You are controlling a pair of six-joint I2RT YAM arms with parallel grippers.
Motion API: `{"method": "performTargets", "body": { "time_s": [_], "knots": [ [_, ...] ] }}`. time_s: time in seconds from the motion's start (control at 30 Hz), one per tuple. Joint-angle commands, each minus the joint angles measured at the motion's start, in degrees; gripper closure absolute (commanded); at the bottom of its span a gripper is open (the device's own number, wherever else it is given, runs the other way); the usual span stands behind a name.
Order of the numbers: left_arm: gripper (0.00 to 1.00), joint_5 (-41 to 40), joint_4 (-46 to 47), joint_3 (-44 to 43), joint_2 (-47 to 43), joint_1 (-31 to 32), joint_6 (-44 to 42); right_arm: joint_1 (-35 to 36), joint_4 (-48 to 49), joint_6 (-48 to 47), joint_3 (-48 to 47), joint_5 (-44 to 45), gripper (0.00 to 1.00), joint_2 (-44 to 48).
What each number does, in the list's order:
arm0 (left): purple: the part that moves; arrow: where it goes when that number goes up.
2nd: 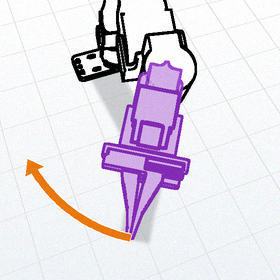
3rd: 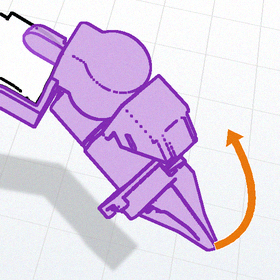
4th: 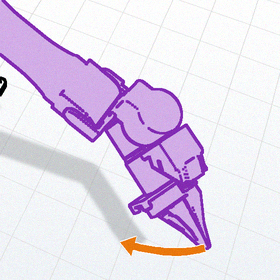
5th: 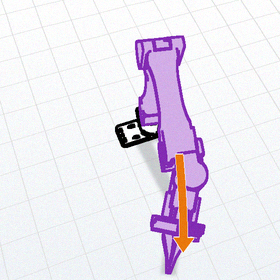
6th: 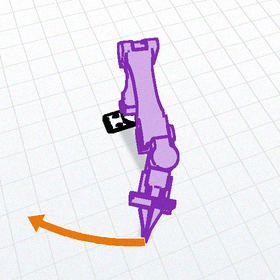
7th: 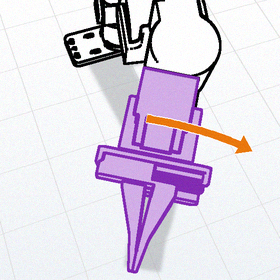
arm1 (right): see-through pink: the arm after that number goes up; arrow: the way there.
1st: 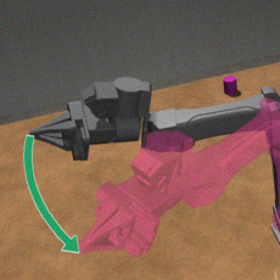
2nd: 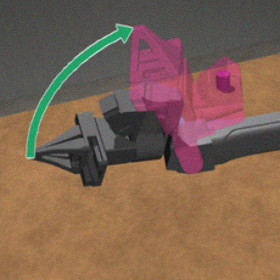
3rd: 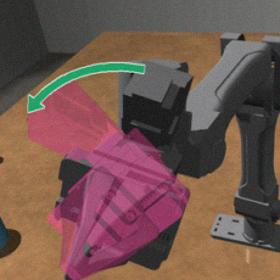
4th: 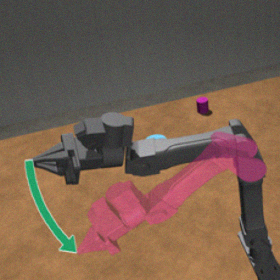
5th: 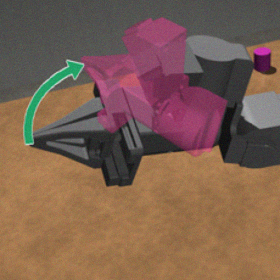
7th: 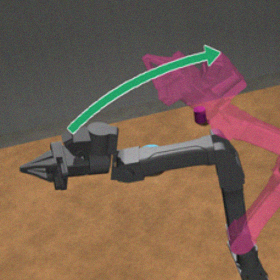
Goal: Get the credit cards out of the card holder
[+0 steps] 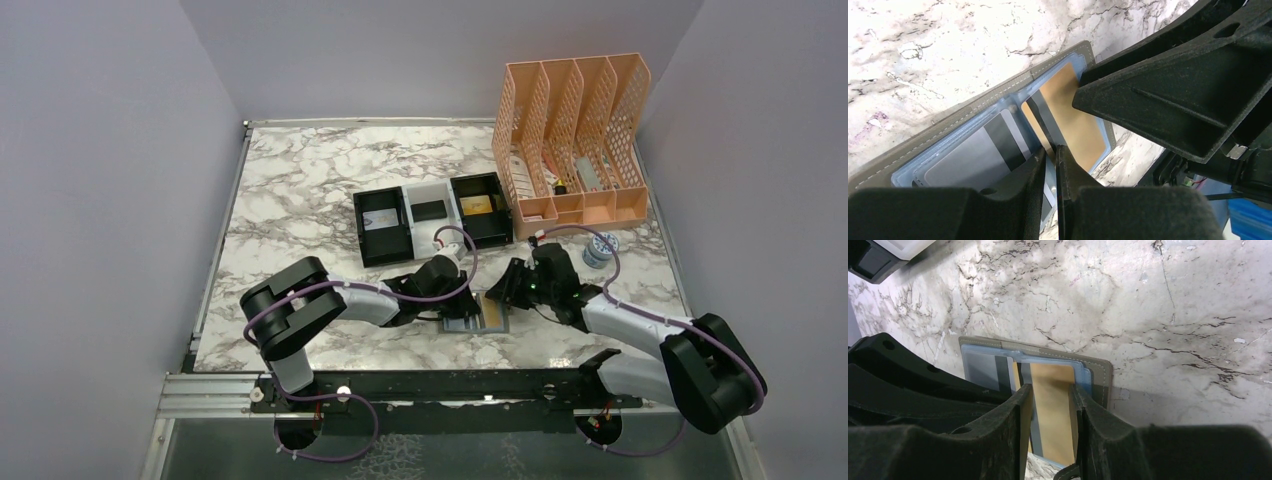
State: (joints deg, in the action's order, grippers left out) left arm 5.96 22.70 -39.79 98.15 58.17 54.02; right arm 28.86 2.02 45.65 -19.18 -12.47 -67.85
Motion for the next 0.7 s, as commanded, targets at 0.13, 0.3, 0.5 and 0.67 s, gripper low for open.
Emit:
{"method": "performTargets", "body": {
  "time_s": [0.13,0.3,0.5,0.67],
  "knots": [
    [0.89,-0.60,4.81,1.78,-0.33,-0.02,4.45,0.41,-7.87,-2.99,0.83,2.41,0.66,-0.01],
    [0.94,-0.21,4.81,2.21,-0.33,-0.23,4.78,0.38,-10.80,-6.53,-2.61,-0.10,0.66,-0.51],
    [0.99,-0.07,4.81,2.41,-0.33,-0.34,4.54,0.41,-11.81,-8.77,-5.25,-5.34,0.65,1.86],
    [1.00,-0.06,4.81,2.61,-0.33,-0.34,4.01,0.40,-13.36,-10.48,-6.70,-8.66,0.65,1.84]
  ]
}}
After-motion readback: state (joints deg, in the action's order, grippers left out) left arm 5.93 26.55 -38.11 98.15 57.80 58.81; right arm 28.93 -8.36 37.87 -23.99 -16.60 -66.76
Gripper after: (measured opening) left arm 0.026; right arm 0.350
